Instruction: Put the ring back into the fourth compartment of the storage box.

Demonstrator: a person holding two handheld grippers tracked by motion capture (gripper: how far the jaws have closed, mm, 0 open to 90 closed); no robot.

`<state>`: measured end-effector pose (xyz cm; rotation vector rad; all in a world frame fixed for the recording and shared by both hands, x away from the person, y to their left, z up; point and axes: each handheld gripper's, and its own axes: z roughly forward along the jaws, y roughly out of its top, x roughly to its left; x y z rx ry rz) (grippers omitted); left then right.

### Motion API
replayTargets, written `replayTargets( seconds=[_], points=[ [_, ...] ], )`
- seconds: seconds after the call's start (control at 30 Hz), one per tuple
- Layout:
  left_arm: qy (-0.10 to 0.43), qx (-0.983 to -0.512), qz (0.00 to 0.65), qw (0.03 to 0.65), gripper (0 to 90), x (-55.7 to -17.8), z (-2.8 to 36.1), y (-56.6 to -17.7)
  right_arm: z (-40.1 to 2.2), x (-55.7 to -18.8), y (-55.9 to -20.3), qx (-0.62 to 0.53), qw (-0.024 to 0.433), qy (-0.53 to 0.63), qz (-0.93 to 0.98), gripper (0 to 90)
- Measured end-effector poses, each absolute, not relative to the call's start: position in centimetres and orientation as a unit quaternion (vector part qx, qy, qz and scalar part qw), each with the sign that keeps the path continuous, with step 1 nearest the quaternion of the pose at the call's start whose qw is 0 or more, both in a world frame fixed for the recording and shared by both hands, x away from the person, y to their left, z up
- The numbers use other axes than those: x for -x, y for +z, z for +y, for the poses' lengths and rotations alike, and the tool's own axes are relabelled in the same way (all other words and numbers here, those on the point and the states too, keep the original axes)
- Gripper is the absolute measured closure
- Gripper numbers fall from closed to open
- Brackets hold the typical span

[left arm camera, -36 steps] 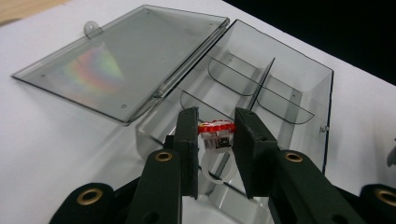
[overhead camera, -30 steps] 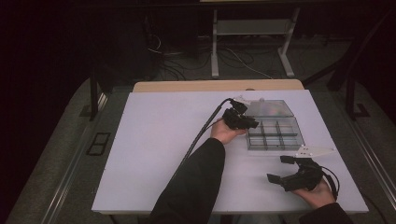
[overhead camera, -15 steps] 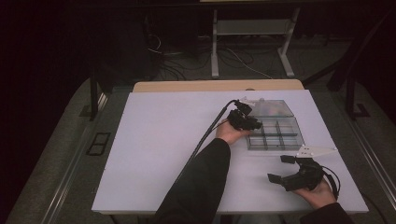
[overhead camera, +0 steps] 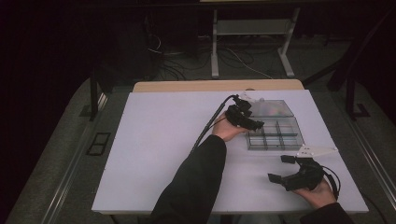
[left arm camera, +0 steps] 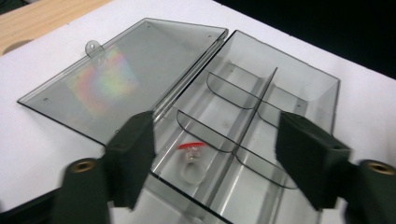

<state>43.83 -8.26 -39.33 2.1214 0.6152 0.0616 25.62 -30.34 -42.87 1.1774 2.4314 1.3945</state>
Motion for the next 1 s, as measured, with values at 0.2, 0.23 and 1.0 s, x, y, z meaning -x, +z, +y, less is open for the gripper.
replayTargets(
  seconds=[0.2,0.23,1.0],
  points=[
    [0.019,-0.859,0.254,0.444,11.1,-43.5,-6.8,-38.0,-30.3,-25.6,-42.9,-0.386,0.050,0.458,0.799,0.2],
    [0.017,-0.857,0.259,0.446,8.5,-43.4,-6.6,-37.9,-30.3,-25.6,-42.9,-0.385,0.052,0.459,0.799,0.2],
    [0.036,-0.853,0.253,0.456,0.0,-39.4,0.6,-35.6,-30.2,-25.6,-42.9,-0.386,0.049,0.457,0.800,0.2]
  ],
)
